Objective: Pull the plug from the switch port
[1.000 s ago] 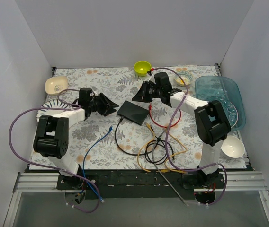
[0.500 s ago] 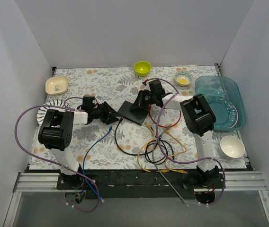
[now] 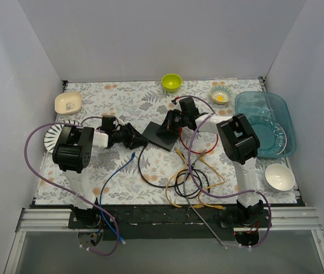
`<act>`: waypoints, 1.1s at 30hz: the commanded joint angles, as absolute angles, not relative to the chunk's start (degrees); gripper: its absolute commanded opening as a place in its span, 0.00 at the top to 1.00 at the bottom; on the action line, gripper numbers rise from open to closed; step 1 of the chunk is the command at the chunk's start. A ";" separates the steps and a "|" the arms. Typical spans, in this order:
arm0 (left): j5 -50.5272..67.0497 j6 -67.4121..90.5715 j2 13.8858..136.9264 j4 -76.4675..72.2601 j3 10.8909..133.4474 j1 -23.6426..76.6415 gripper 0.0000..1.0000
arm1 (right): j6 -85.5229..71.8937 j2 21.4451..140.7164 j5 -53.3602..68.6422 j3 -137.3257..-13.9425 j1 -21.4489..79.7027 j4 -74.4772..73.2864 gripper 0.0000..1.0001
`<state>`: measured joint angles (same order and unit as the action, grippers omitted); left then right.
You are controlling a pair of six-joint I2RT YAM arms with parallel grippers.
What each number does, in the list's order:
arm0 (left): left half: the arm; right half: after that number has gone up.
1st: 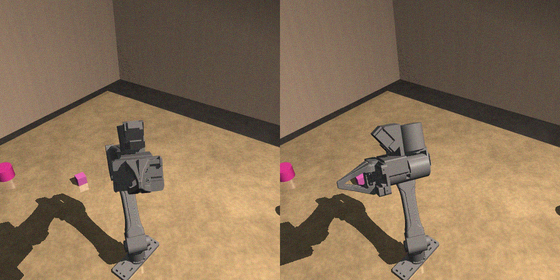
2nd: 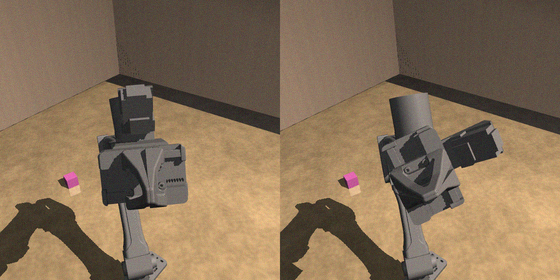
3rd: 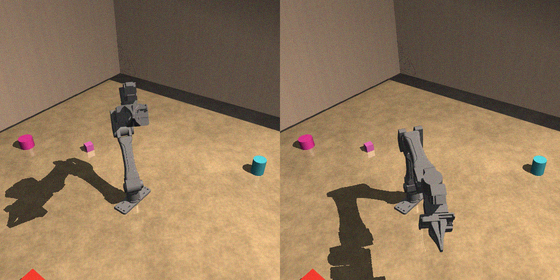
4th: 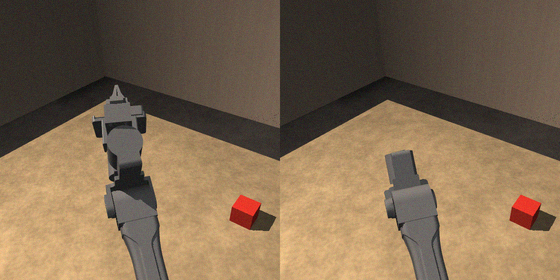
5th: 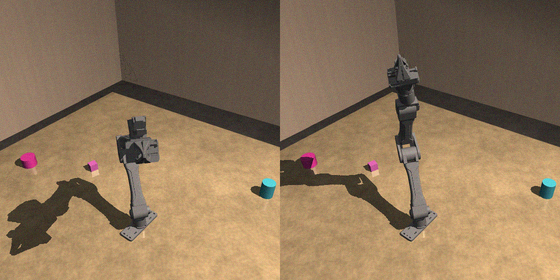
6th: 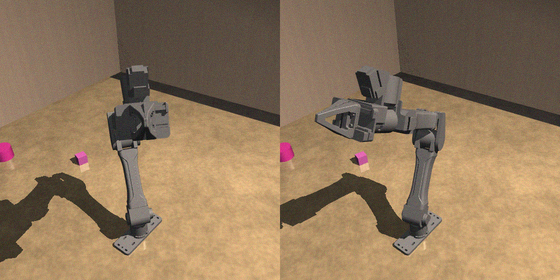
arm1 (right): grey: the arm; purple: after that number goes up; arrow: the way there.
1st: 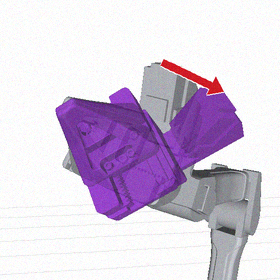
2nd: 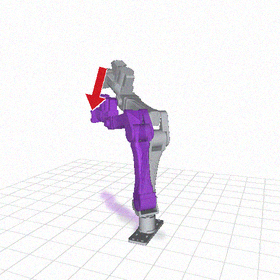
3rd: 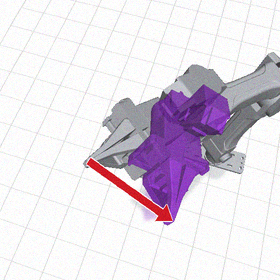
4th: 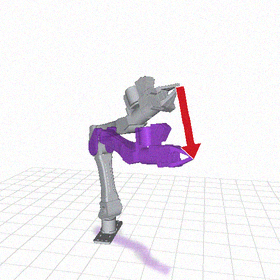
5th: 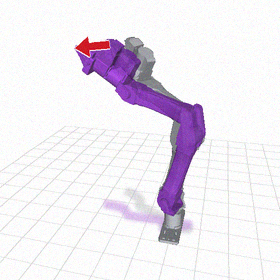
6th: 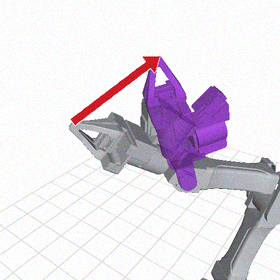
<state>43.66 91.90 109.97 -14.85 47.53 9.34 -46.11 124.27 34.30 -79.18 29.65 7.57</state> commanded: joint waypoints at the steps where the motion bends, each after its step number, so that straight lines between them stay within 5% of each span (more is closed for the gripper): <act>1: 43.77 91.58 113.11 -16.96 48.95 9.32 0.70 | -44.38 126.39 33.93 -79.89 29.71 6.15 0.85; 11: 48.25 90.44 115.31 -20.47 48.96 9.32 0.81 | -44.38 127.35 34.01 -80.33 29.62 5.89 0.85; 21: 47.55 89.12 115.84 -18.19 49.66 9.67 0.71 | -43.68 127.18 33.31 -80.51 29.53 4.75 0.85; 33: 42.28 92.02 115.66 -18.98 49.48 13.45 1.00 | -43.68 126.04 32.78 -79.10 29.62 4.83 0.86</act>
<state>48.03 92.03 115.11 -21.26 49.36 10.63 -45.71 125.10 35.20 -79.83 28.32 7.57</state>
